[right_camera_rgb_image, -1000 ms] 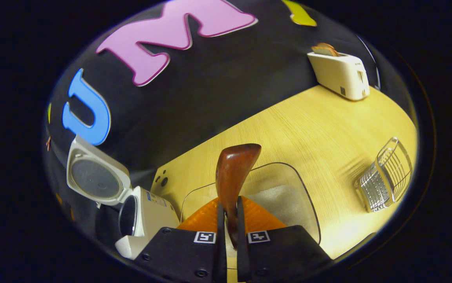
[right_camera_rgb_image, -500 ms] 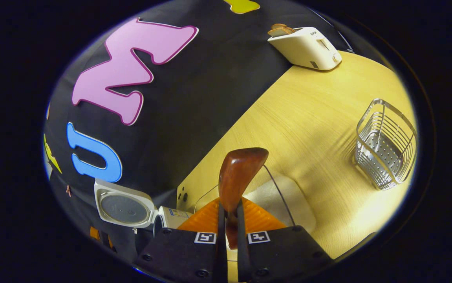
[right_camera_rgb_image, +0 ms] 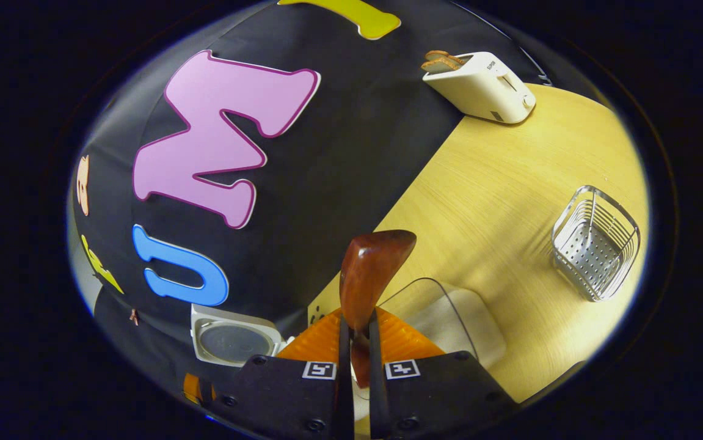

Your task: Close the left gripper, press the button to open the rice cooker; take a wooden spoon from the chopstick holder with the right hand, scoop a spoonful of rice and pour it into the rice cooker, then put the wooden spoon back into the chopstick holder.

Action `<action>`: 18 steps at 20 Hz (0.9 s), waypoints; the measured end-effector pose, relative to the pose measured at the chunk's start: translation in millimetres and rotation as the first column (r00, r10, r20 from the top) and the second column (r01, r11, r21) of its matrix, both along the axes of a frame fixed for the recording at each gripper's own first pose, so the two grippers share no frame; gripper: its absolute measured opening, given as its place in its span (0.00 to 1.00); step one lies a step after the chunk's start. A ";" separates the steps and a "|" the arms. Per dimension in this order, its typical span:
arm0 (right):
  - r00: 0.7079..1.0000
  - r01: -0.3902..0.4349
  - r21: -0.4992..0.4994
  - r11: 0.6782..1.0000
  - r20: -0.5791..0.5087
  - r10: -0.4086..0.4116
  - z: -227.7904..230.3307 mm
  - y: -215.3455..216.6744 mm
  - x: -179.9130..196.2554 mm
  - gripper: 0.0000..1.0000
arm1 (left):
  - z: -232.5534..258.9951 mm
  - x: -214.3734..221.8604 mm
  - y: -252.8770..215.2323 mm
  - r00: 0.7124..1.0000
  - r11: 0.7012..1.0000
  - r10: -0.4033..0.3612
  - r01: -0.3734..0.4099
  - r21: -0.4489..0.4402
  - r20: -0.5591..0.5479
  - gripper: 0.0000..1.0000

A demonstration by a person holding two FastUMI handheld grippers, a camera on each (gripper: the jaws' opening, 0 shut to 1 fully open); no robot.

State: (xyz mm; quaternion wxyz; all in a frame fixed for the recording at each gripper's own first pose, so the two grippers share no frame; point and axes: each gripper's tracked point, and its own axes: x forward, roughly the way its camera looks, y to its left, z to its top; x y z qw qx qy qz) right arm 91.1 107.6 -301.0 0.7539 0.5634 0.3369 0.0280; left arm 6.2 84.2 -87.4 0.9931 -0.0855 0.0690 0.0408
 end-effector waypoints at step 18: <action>0.957 -0.268 0.087 0.959 0.136 0.255 98.2 198.0 41.4 0.14 | -7.2 -40.2 52.9 0.991 0.990 0.133 -0.133 -0.037 -0.005 0.86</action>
